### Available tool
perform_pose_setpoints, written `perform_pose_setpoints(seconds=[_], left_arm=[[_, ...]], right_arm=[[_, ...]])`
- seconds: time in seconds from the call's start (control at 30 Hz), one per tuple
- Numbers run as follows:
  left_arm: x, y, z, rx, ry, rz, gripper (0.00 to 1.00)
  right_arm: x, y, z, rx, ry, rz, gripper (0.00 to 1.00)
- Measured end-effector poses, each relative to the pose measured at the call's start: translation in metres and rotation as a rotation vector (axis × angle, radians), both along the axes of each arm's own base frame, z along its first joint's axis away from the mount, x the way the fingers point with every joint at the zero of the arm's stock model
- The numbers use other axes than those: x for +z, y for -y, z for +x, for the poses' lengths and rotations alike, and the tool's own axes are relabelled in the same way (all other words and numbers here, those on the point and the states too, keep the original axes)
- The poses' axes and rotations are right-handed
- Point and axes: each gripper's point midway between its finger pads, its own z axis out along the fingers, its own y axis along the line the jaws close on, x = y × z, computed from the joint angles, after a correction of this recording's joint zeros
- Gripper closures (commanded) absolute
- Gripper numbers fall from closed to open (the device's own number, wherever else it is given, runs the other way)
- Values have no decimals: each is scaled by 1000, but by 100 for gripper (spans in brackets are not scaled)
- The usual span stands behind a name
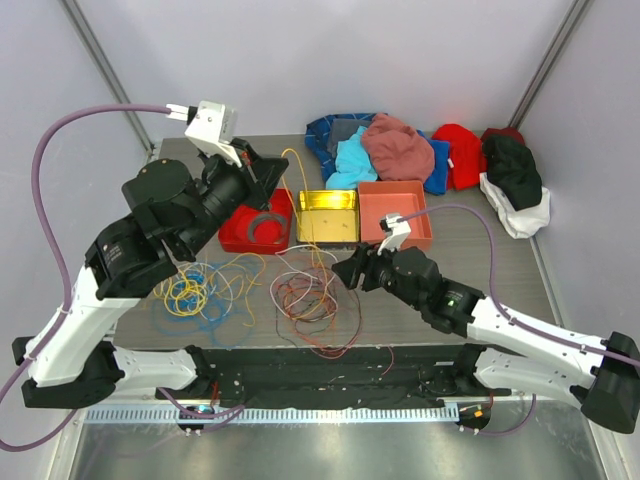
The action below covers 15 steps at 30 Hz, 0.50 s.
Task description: Untangle the cables
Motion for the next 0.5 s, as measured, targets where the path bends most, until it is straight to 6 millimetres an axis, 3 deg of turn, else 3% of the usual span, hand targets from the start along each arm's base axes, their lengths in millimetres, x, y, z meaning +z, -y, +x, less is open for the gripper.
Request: perform_pose_setpoints(seconds=[0.1, 0.2, 0.33, 0.5], left_arm=[[0, 0, 0, 0, 0, 0, 100], [0, 0, 0, 0, 0, 1, 100], [0, 0, 0, -1, -1, 0, 100], [2, 0, 0, 0, 2, 0, 100]], right_arm=[[-1, 0, 0, 1, -1, 3, 40], [-4, -2, 1, 2, -4, 0, 47], [-11, -6, 5, -4, -10, -13, 99], [-21, 5, 15, -96, -25, -41, 99]])
